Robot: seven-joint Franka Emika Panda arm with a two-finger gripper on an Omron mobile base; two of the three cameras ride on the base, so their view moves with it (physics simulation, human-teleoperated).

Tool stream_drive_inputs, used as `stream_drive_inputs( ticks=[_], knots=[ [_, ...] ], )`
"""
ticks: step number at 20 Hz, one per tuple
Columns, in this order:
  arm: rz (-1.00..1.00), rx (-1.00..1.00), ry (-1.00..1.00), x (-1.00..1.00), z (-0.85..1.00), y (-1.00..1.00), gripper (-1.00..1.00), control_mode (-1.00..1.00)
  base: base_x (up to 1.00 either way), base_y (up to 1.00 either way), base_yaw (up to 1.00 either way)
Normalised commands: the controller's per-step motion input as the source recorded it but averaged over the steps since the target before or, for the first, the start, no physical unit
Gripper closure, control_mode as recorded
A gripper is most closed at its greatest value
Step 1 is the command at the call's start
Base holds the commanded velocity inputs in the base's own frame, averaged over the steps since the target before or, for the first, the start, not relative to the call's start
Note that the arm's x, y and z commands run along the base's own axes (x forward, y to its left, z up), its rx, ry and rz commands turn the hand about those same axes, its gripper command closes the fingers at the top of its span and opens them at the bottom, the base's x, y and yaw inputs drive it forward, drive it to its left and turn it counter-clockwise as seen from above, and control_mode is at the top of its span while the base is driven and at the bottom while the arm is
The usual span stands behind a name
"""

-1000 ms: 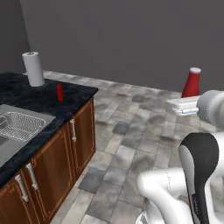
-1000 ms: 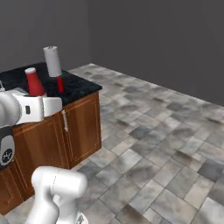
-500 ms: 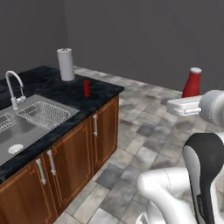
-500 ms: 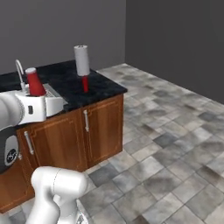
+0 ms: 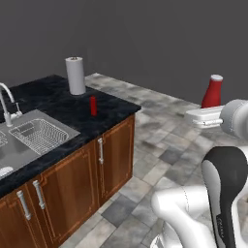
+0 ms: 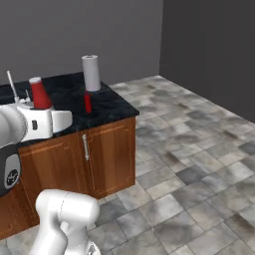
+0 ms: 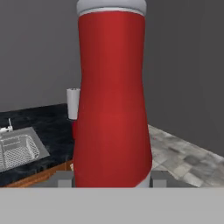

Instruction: Move the ketchup and ketchup from the cabinet to the dining counter.

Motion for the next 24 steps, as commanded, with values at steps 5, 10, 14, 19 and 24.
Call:
stream_drive_inputs(
  ticks=[5,10,14,19,24],
  knots=[
    [0.0,0.0,0.0,0.0,0.0,0.0,1.0,1.0,0.68,-0.36,0.49],
    [0.0,0.0,0.0,0.0,0.0,0.0,1.0,1.0,0.7,-0.55,0.56],
    [0.0,0.0,0.0,0.0,0.0,0.0,1.0,1.0,0.61,-0.61,0.58],
    [0.0,0.0,0.0,0.0,0.0,0.0,1.0,1.0,0.34,-0.8,0.46],
    [0.0,0.0,0.0,0.0,0.0,0.0,1.0,1.0,0.3,-0.63,0.34]
  ],
)
